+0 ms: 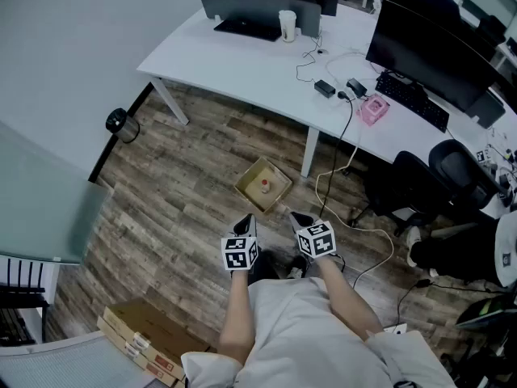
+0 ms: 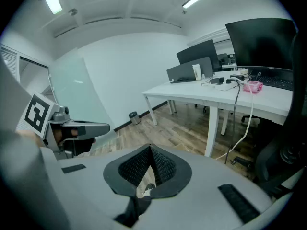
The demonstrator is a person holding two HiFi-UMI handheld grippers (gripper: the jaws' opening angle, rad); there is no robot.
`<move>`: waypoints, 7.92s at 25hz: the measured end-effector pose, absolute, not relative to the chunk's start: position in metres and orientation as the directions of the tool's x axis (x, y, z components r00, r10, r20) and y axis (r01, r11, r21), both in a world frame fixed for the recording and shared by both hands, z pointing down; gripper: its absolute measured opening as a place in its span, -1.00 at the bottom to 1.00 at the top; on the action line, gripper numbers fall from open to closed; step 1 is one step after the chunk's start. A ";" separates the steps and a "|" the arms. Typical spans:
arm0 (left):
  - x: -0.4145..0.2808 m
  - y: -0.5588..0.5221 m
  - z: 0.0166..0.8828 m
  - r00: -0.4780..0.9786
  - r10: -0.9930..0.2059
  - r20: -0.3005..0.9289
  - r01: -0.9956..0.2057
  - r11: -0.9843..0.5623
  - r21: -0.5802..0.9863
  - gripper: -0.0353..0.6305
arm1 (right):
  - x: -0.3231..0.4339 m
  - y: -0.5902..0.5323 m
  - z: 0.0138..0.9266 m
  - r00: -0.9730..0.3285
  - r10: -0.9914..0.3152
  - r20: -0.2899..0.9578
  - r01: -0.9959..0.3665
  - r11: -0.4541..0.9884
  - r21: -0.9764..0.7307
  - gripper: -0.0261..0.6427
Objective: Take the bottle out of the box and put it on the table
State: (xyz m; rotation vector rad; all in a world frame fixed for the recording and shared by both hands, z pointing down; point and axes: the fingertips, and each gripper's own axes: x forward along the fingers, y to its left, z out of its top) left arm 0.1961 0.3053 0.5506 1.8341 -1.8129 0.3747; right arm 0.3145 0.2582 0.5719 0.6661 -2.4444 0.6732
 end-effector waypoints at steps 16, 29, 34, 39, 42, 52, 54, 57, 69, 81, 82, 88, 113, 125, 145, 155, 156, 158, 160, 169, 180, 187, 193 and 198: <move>0.148 0.282 0.556 0.131 -0.813 0.567 -0.977 -0.009 0.214 -0.85 | 0.271 0.232 0.572 -0.746 -0.371 0.553 -0.629 0.664 -0.404 -0.81; 0.100 0.192 0.558 0.348 -0.784 0.514 -0.930 -0.221 0.293 -0.85 | 0.229 0.186 0.583 -0.676 -0.431 0.598 -0.716 0.574 -0.396 -0.81; 0.067 0.178 0.566 0.401 -0.763 0.508 -0.910 -0.268 0.315 -0.85 | 0.203 0.178 0.594 -0.640 -0.461 0.615 -0.755 0.525 -0.393 -0.81; 0.042 0.172 0.578 0.421 -0.750 0.510 -0.900 -0.272 0.342 -0.85 | 0.185 0.179 0.604 -0.609 -0.470 0.639 -0.781 0.493 -0.383 -0.81; 0.034 0.172 0.587 0.425 -0.742 0.518 -0.896 -0.262 0.360 -0.85 | 0.181 0.176 0.607 -0.605 -0.465 0.646 -0.785 0.485 -0.386 -0.81; 0.022 0.156 0.597 0.419 -0.728 0.543 -0.900 -0.253 0.355 -0.85 | 0.158 0.145 0.615 -0.632 -0.437 0.640 -0.763 0.498 -0.413 -0.81; 0.019 0.149 0.598 0.409 -0.727 0.551 -0.904 -0.239 0.355 -0.85 | 0.153 0.132 0.615 -0.640 -0.427 0.639 -0.754 0.507 -0.416 -0.81; 0.014 0.135 0.597 0.395 -0.729 0.560 -0.910 -0.226 0.347 -0.85 | 0.147 0.111 0.615 -0.644 -0.424 0.636 -0.749 0.516 -0.415 -0.81; 0.025 0.051 0.620 0.362 -0.701 0.615 -0.921 -0.166 0.352 -0.85 | 0.171 0.031 0.655 -0.643 -0.373 0.669 -0.749 0.490 -0.446 -0.81; 0.025 0.008 0.673 0.347 -0.678 0.648 -0.922 -0.122 0.367 -0.85 | 0.184 -0.003 0.717 -0.613 -0.251 0.749 -0.735 0.528 -0.425 -0.81; 0.018 0.015 0.676 0.334 -0.677 0.656 -0.927 -0.109 0.360 -0.85 | 0.176 -0.001 0.720 -0.622 -0.237 0.746 -0.720 0.547 -0.426 -0.81; -0.011 0.035 0.718 0.347 -0.646 0.680 -0.926 -0.117 0.360 -0.85 | 0.142 0.006 0.760 -0.628 -0.254 0.736 -0.711 0.572 -0.409 -0.81; -0.058 0.075 0.925 0.370 -0.604 0.706 -0.911 -0.090 0.401 -0.85 | 0.040 0.013 0.986 -0.514 -0.080 0.854 -0.522 0.819 -0.238 -0.80; -0.050 0.096 1.008 0.461 -0.502 0.731 -0.886 -0.298 0.354 -0.85 | 0.059 0.022 1.117 -0.418 -0.034 0.908 -0.503 0.840 -0.200 -0.34; -0.047 0.097 1.090 0.445 -0.486 0.752 -0.895 -0.269 0.356 -0.85 | 0.060 0.012 1.200 -0.266 -0.014 0.964 -0.330 0.941 -0.077 -0.38; -0.044 0.096 1.045 0.454 -0.482 0.749 -0.889 -0.305 0.342 -0.85 | 0.064 0.017 1.134 -0.288 -0.048 0.956 -0.368 0.928 -0.064 -0.38; -0.043 0.094 1.036 0.455 -0.486 0.746 -0.888 -0.305 0.343 -0.85 | 0.064 0.015 1.122 -0.294 -0.056 0.954 -0.376 0.925 -0.061 -0.38; -0.041 0.089 1.018 0.458 -0.496 0.738 -0.887 -0.309 0.343 -0.85 | 0.065 0.010 1.097 -0.306 -0.071 0.949 -0.388 0.920 -0.056 -0.38; -0.039 0.084 0.998 0.462 -0.503 0.730 -0.885 -0.317 0.341 -0.85 | 0.065 0.005 1.072 -0.317 -0.084 0.945 -0.396 0.917 -0.051 -0.38; -0.038 0.050 0.891 0.478 -0.541 0.692 -0.874 -0.371 0.314 -0.85 | 0.056 -0.014 0.947 -0.355 -0.044 0.934 -0.283 0.957 -0.063 -0.38; -0.029 0.018 0.756 0.505 -0.571 0.647 -0.851 -0.455 0.262 -0.85 | 0.049 -0.027 0.789 -0.374 -0.006 0.927 -0.186 0.980 -0.069 -0.38; -0.021 0.011 0.677 0.541 -0.596 0.593 -0.828 -0.503 0.250 -0.85 | 0.050 -0.029 0.685 -0.419 0.030 0.908 -0.140 0.985 -0.098 -0.38; -0.017 0.009 0.623 0.588 -0.597 0.546 -0.801 -0.527 0.286 -0.85 | 0.050 -0.040 0.610 -0.434 0.023 0.901 -0.151 0.984 -0.098 -0.38; -0.018 -0.004 0.585 0.627 -0.592 0.507 -0.771 -0.564 0.295 -0.85 | 0.037 -0.059 0.566 -0.444 -0.020 0.896 -0.156 0.986 -0.055 -0.38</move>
